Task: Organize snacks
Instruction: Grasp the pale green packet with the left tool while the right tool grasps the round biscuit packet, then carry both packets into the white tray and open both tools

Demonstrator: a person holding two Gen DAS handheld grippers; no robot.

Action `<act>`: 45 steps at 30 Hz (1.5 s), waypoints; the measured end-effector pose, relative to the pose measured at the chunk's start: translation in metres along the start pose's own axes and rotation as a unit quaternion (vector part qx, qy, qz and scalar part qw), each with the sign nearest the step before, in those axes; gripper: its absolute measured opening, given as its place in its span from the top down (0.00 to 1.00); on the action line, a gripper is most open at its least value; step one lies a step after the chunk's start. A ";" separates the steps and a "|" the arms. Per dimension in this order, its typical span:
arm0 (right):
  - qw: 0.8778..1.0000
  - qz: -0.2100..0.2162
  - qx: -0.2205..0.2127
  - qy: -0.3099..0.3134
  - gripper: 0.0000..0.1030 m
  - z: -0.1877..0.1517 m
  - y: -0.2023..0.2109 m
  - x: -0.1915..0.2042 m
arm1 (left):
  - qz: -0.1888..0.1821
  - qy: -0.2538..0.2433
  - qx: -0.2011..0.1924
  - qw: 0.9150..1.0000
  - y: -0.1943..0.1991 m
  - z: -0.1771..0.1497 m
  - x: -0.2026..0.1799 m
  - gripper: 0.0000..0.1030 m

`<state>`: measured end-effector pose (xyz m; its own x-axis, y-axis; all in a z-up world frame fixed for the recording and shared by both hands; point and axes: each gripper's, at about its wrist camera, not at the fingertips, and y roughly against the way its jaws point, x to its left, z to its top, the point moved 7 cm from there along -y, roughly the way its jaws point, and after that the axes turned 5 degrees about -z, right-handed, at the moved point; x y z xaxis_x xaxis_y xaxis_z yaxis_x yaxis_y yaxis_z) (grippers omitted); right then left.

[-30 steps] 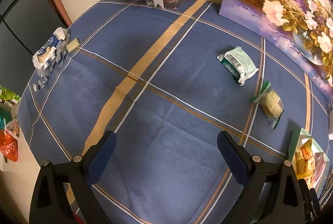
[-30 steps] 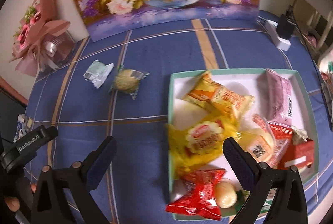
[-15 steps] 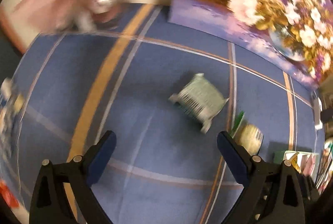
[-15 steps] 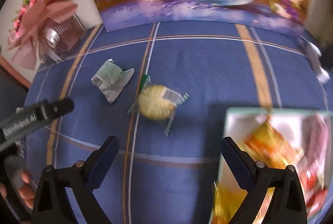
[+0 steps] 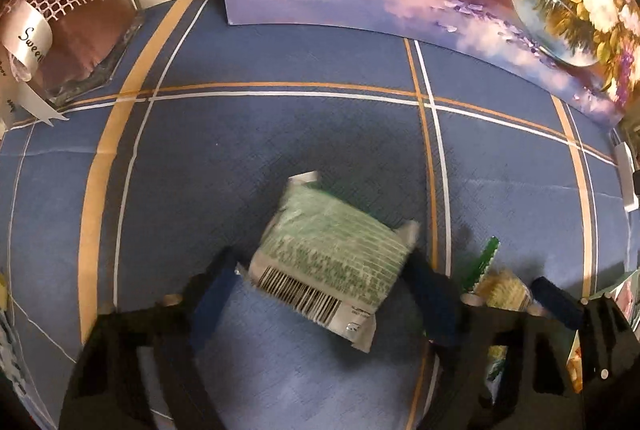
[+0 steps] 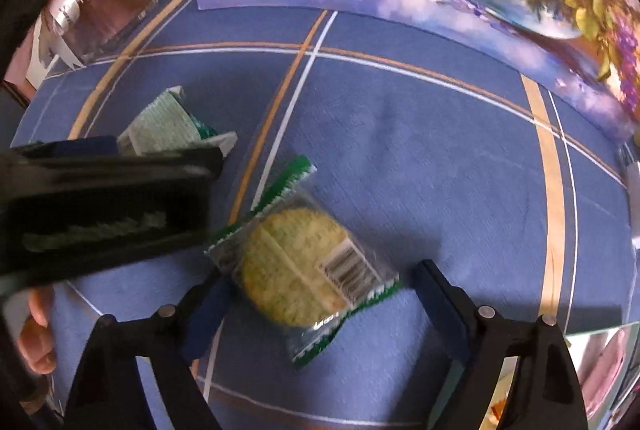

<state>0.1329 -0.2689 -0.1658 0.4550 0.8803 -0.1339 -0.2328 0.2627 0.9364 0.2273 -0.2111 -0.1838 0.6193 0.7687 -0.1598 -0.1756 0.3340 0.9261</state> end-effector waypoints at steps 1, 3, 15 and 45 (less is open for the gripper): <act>1.000 0.001 -0.003 0.000 0.25 0.001 0.002 0.000 | 0.005 -0.003 -0.002 1.000 0.000 0.000 0.000 0.28; 1.000 0.000 -0.002 -0.005 0.32 0.002 0.003 0.000 | 0.012 -0.006 -0.004 1.000 0.002 -0.002 -0.001 0.34; 0.996 0.047 -0.028 -0.066 0.44 -0.040 0.072 -0.029 | -0.026 0.048 -0.038 0.998 0.082 -0.054 -0.027 0.40; 0.976 0.003 -0.019 -0.215 0.31 -0.229 0.154 -0.195 | -0.070 -0.005 -0.031 0.997 0.156 -0.208 -0.192 0.10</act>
<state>-0.1882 -0.3104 -0.0700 0.7710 0.6362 0.0281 -0.2640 0.2791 0.9233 -0.0785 -0.1935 -0.0800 0.6482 0.7073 -0.2819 -0.1348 0.4710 0.8718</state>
